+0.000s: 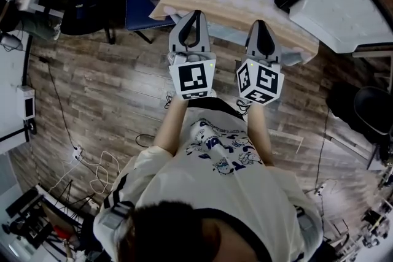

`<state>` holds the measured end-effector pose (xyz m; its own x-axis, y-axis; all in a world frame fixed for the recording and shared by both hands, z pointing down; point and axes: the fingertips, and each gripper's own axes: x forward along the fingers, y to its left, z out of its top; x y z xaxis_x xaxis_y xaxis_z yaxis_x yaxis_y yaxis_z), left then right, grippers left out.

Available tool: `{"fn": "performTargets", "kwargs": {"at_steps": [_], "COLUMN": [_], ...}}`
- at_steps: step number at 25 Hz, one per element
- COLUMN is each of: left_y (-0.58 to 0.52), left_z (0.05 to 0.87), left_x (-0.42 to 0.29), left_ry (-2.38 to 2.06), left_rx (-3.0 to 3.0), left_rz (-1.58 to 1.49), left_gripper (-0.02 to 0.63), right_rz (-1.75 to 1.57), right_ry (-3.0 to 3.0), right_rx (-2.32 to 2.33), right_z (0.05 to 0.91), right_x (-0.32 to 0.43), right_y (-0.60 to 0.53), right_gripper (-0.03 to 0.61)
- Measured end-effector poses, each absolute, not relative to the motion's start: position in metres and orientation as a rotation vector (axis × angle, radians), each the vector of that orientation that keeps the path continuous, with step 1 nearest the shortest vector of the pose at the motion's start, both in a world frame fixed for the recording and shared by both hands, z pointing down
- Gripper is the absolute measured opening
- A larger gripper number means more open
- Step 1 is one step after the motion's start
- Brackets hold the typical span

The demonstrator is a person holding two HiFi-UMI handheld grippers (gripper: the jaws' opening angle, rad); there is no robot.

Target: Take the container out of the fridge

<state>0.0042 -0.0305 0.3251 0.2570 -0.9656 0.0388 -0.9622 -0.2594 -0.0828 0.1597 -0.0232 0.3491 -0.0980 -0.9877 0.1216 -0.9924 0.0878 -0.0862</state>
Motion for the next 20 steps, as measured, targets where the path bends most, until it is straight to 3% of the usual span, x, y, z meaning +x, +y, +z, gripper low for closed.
{"fn": "performTargets", "kwargs": {"at_steps": [20], "left_y": [-0.178], "left_z": [0.336], "left_x": [0.014], "left_ry": [1.758], "left_rx": [-2.578], "left_rz": [-0.131], "left_gripper": [0.018], "right_rz": [0.312], "right_ry": [-2.153], "right_rx": [2.231], "right_z": [0.365], "right_x": [0.171], "right_y": [-0.157], "right_gripper": [0.041]}}
